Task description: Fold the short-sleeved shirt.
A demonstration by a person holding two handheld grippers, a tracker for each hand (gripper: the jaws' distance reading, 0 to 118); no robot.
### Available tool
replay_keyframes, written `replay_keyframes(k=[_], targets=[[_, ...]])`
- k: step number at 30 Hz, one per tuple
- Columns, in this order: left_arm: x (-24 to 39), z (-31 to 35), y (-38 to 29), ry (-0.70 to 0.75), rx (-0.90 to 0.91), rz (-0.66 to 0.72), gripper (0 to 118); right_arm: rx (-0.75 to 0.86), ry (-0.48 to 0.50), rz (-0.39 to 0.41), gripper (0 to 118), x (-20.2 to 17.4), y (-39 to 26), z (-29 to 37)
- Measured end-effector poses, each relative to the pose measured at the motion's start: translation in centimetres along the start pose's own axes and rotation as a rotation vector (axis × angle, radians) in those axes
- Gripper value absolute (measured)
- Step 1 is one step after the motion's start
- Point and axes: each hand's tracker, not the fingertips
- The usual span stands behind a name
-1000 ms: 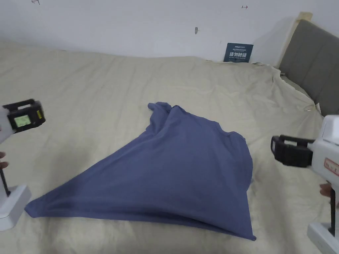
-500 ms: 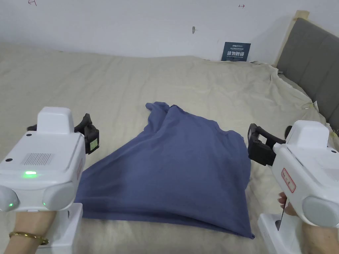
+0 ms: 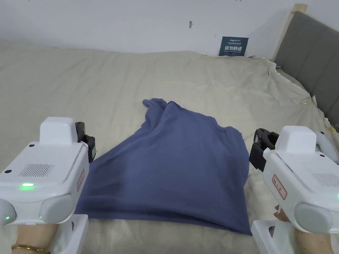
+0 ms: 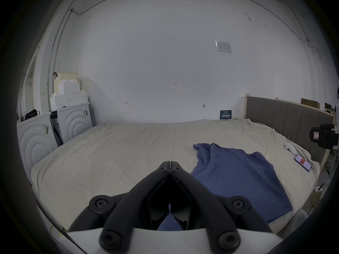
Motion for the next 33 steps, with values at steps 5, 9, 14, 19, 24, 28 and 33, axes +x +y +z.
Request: replay_keyframes(k=[5,9,14,19,24,28,33], targets=[[-0.3,-0.2,-0.1,-0.004,-0.006,0.024,0,-0.032,0.052,0.060,0,-0.3,1.6,-2.3],[-0.9,-0.4,-0.1,0.011,-0.011,0.064,0,-0.086,0.132,0.133,0,-1.3,4.3,-7.2],[-1.8,-1.0,-0.2,0.027,-0.020,0.080,0,-0.182,0.183,0.192,62,-4.0,8.0,-15.7],[-3.4,-2.2,-0.3,0.075,-0.031,0.128,0,-0.398,0.234,0.103,108,-6.0,9.6,-25.5],[-4.8,-3.8,-0.9,0.109,-0.061,0.169,0,-0.589,0.191,0.140,108,-8.1,9.1,-35.0],[-5.1,-5.3,-1.5,0.138,-0.079,0.175,0,-0.684,0.131,0.223,108,-9.9,7.3,-41.3],[-5.5,-7.7,-2.5,0.164,-0.114,0.187,0,-0.770,0.106,0.189,104,-10.7,4.8,-48.2]])
